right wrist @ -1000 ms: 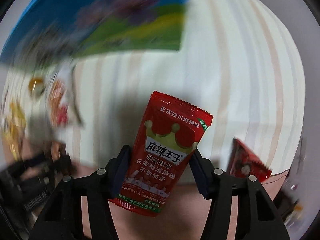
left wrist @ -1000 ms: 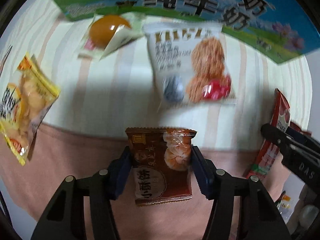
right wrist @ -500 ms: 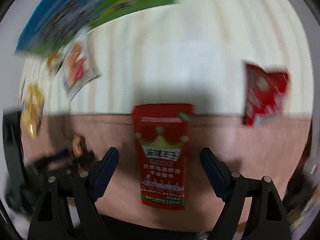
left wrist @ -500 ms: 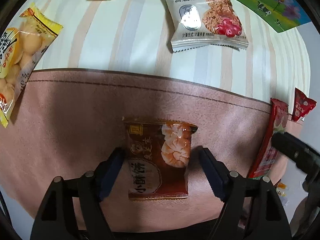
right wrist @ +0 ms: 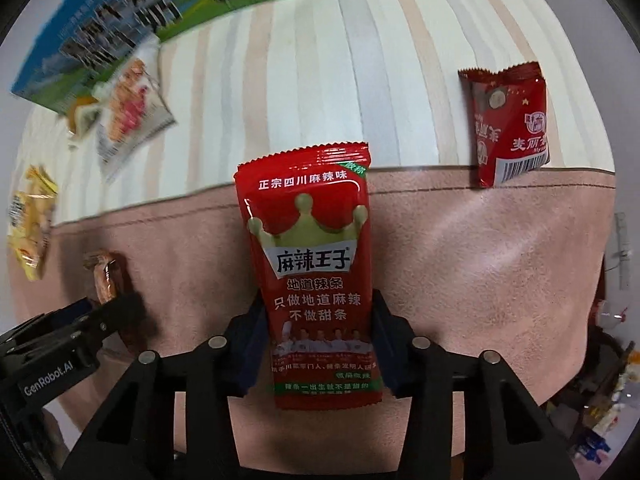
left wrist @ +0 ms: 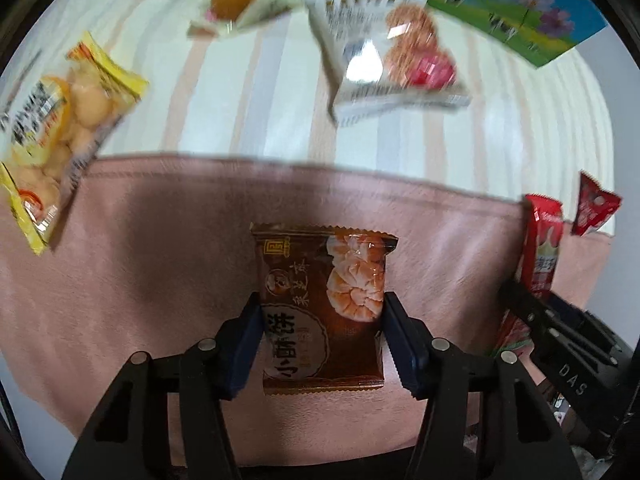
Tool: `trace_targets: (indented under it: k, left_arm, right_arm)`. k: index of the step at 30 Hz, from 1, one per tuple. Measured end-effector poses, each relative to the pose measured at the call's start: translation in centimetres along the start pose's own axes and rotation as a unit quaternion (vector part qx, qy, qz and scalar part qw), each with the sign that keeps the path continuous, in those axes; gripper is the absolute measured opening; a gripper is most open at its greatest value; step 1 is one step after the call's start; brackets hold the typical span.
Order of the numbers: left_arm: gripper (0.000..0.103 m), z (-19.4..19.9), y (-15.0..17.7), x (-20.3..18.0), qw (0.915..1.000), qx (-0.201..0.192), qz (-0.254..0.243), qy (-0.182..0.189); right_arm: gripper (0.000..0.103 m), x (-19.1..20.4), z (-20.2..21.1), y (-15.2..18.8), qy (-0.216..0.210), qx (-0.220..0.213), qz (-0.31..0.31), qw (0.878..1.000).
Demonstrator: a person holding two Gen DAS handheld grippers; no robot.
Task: Organize snacks
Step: 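Carry both packs into the box and open both tools to release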
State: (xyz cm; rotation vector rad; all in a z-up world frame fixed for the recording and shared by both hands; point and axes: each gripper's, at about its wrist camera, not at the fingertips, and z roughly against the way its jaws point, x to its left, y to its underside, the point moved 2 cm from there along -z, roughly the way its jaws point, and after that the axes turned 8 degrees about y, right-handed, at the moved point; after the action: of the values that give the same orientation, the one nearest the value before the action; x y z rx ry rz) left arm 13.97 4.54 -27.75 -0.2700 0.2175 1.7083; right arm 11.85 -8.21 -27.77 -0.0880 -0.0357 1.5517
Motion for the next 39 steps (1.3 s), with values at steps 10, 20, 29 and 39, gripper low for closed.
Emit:
trace_targets:
  k: [10, 20, 29, 39]
  left_arm:
    - [0.055, 13.1, -4.6, -5.1, 0.9904, -0.112, -0.048, 0.065]
    - [0.056, 23.9, -18.0, -6.4, 0.9772, -0.19, -0.08, 0.049]
    - [0.056, 18.3, -30.6, -1.5, 0.9929, -0.107, -0.05, -0.017]
    - [0.059, 12.6, -36.6, 3.0, 0.9977, -0.039, -0.021, -0.051]
  right_arm:
    - [0.048, -3.6, 11.3, -5.8, -0.117, -0.062, 0.004, 0.991]
    - [0.048, -2.2, 22.3, -19.5, -0.128, -0.173, 0.046, 0.975]
    - [0.048, 0.7, 17.5, -33.4, -0.033, -0.116, 0.065, 0.991]
    - [0.051, 2.7, 8.8, -38.2, -0.014, -0.036, 0.05, 0.998]
